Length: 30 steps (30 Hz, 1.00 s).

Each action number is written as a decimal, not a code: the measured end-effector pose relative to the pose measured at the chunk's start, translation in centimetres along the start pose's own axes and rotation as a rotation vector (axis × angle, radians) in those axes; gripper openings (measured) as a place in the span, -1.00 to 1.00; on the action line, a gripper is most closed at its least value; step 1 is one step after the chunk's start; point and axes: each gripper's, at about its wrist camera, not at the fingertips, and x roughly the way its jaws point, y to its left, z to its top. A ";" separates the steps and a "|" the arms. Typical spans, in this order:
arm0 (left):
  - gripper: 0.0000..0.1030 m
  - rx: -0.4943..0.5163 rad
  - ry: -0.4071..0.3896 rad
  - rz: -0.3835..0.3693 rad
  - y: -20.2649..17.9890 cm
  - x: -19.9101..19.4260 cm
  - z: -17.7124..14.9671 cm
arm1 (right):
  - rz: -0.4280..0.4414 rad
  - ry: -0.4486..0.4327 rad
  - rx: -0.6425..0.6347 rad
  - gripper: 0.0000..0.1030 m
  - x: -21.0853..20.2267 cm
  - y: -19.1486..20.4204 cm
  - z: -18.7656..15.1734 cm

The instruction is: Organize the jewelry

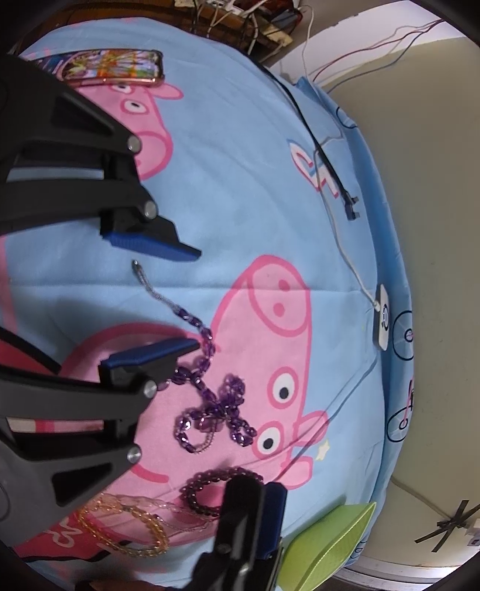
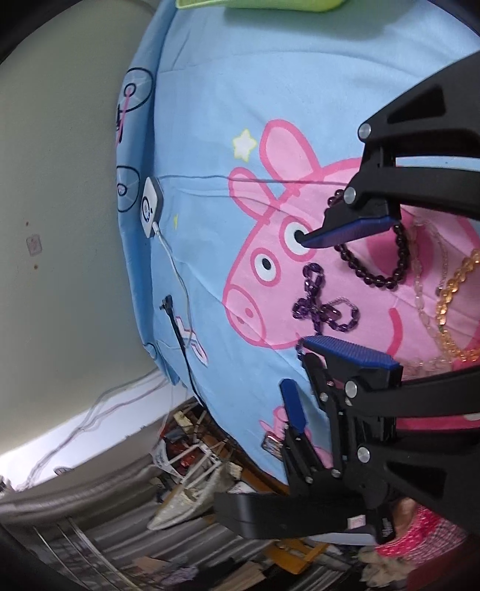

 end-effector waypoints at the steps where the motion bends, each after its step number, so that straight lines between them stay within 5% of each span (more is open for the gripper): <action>1: -0.20 0.001 0.000 0.000 0.0 0.0 0.0 | -0.008 0.006 -0.022 -0.41 0.0 0.3 -0.2; 8: -0.20 0.001 0.006 -0.014 0.2 -0.1 0.0 | -0.058 0.040 -0.152 -0.41 0.2 1.9 -1.1; 11: -0.19 -0.037 -0.004 -0.153 1.3 -1.4 0.0 | -0.070 0.051 -0.201 -0.39 0.0 2.1 -1.0; 15: 0.09 -0.094 -0.031 -0.356 3.1 -2.9 -0.1 | -0.078 0.079 -0.259 -0.25 0.4 2.4 -0.8; 20: 0.08 -0.057 0.012 -0.390 1.4 -1.5 0.2 | -0.105 0.139 -0.348 -0.20 2.7 3.1 -1.0; 24: -0.39 0.007 0.039 -0.370 -0.5 0.1 0.1 | -0.133 0.194 -0.389 -0.19 5.0 3.0 -0.4; 26: -0.83 0.006 0.047 -0.369 -0.3 0.6 0.3 | -0.120 0.200 -0.406 -0.19 5.6 3.1 0.0; 27: -0.83 -0.005 0.055 -0.382 0.0 0.7 0.3 | -0.112 0.204 -0.420 -0.24 6.0 3.3 0.2; 28: -0.86 -0.031 0.055 -0.409 0.4 1.0 0.4 | -0.091 0.211 -0.431 -0.35 6.3 3.5 0.4; 30: -0.88 -0.076 0.058 -0.448 1.3 1.3 0.5 | -0.036 0.226 -0.440 -1.00 6.6 3.9 0.7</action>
